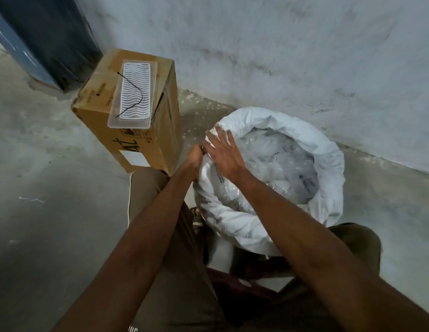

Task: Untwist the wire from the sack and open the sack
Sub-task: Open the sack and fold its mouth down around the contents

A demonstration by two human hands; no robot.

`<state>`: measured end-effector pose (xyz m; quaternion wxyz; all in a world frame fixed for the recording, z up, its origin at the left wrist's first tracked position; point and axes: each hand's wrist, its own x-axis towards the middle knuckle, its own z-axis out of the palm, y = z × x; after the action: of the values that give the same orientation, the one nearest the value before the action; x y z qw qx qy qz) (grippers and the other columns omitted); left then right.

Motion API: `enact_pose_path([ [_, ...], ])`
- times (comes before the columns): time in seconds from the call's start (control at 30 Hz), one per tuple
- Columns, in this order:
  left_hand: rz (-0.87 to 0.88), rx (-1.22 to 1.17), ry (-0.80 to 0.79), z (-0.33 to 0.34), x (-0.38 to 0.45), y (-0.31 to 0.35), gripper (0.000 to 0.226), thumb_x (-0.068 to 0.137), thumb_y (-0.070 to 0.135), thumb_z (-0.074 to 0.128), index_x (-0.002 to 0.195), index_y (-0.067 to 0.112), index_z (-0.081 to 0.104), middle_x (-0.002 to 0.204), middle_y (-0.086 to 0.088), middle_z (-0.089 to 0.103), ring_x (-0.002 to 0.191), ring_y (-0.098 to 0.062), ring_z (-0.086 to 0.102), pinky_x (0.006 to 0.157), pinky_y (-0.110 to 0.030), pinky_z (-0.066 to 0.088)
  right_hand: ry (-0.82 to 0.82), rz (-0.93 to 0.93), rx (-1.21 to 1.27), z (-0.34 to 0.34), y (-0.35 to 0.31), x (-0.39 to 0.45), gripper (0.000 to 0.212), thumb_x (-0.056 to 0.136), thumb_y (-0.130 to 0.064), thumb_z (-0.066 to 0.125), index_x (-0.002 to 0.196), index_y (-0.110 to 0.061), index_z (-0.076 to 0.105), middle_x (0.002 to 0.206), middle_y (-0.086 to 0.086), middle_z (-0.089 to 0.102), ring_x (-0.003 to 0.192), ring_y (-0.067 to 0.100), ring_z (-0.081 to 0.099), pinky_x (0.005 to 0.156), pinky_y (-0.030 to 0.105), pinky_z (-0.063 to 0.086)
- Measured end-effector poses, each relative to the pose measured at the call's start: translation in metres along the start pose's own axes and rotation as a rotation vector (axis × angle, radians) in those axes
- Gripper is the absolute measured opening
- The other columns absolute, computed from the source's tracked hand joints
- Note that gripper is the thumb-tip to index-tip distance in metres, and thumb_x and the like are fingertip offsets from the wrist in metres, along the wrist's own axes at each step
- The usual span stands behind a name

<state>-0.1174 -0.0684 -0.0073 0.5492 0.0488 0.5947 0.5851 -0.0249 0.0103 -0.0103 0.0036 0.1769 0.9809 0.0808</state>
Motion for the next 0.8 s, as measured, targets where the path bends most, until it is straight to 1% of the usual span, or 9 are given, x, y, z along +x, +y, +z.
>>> enact_pose_path([
  [0.1,0.057,0.129,-0.034,-0.006,0.002,0.001,0.047,0.105,0.027,0.039,0.143,0.002,0.048,0.125,-0.01,0.057,0.113,-0.026,0.058,0.084,-0.036,0.057,-0.014,-0.177,-0.062,-0.003,0.017,0.033,0.051,0.069,-0.008,0.085,0.118,-0.011,0.069,0.123,0.014,0.069,0.128,0.037,0.059,0.115,0.053,0.035],
  [0.23,0.328,0.694,0.132,-0.01,0.006,0.008,0.039,0.081,0.04,0.063,0.114,0.02,0.067,0.11,-0.007,0.071,0.106,-0.029,0.068,0.092,-0.046,0.057,-0.259,-0.156,-0.009,-0.026,0.024,0.069,0.045,0.071,-0.025,0.087,0.112,-0.019,0.068,0.116,0.005,0.072,0.112,0.027,0.066,0.107,0.04,0.038],
  [0.3,0.422,1.111,0.208,-0.011,0.004,0.006,0.07,0.072,0.047,0.071,0.132,0.017,0.052,0.126,-0.011,0.06,0.115,-0.031,0.058,0.097,-0.046,0.051,-0.323,-0.142,-0.028,-0.033,0.024,0.081,0.031,0.076,-0.023,0.079,0.105,-0.019,0.07,0.108,0.005,0.074,0.106,0.027,0.068,0.1,0.037,0.043],
  [0.37,0.447,1.378,0.346,-0.005,0.0,0.005,0.089,0.066,0.051,0.077,0.137,0.012,0.041,0.129,-0.014,0.052,0.114,-0.034,0.057,0.087,-0.042,0.05,-0.362,-0.134,-0.006,-0.038,0.026,0.086,0.024,0.08,-0.018,0.073,0.103,-0.012,0.07,0.105,0.009,0.074,0.101,0.031,0.07,0.092,0.037,0.049],
  [0.47,0.445,1.432,0.395,0.007,0.003,0.01,0.064,0.075,0.045,0.075,0.126,0.012,0.053,0.118,-0.009,0.06,0.101,-0.03,0.065,0.075,-0.036,0.047,-0.411,-0.13,0.032,-0.039,0.035,0.09,0.026,0.077,-0.014,0.074,0.102,-0.009,0.07,0.103,0.012,0.074,0.098,0.032,0.07,0.086,0.037,0.051],
  [0.53,0.449,1.341,0.325,0.007,0.009,0.019,0.047,0.089,0.044,0.059,0.119,0.009,0.062,0.114,-0.012,0.068,0.1,-0.032,0.067,0.08,-0.036,0.049,-0.362,-0.179,0.043,-0.036,0.045,0.091,0.038,0.073,-0.024,0.077,0.109,-0.016,0.068,0.112,0.006,0.071,0.107,0.028,0.067,0.098,0.039,0.046],
  [0.6,0.445,1.155,0.167,0.003,0.014,0.031,0.057,0.087,0.042,0.041,0.112,-0.002,0.067,0.108,-0.024,0.069,0.099,-0.039,0.065,0.078,-0.035,0.046,-0.283,-0.215,0.076,-0.029,0.057,0.082,0.063,0.07,-0.036,0.082,0.127,-0.019,0.06,0.132,0.002,0.062,0.126,0.023,0.058,0.115,0.043,0.03],
  [0.7,0.184,1.118,0.011,0.001,0.021,0.042,0.04,0.082,0.018,0.056,0.113,-0.005,0.067,0.101,-0.019,0.062,0.093,-0.03,0.06,0.072,-0.029,0.04,-0.121,-0.214,0.009,-0.014,0.077,0.064,0.089,0.063,-0.034,0.089,0.143,-0.018,0.052,0.155,0.011,0.044,0.146,0.028,0.039,0.121,0.051,0.022],
  [0.8,-0.019,1.212,-0.103,0.005,0.032,0.054,0.038,0.077,0.011,0.067,0.112,-0.001,0.066,0.105,-0.013,0.061,0.092,-0.027,0.059,0.073,-0.033,0.048,-0.074,-0.133,-0.007,0.0,0.094,0.06,0.091,0.054,-0.029,0.092,0.138,-0.018,0.057,0.147,0.011,0.052,0.142,0.03,0.044,0.119,0.054,0.029],
])
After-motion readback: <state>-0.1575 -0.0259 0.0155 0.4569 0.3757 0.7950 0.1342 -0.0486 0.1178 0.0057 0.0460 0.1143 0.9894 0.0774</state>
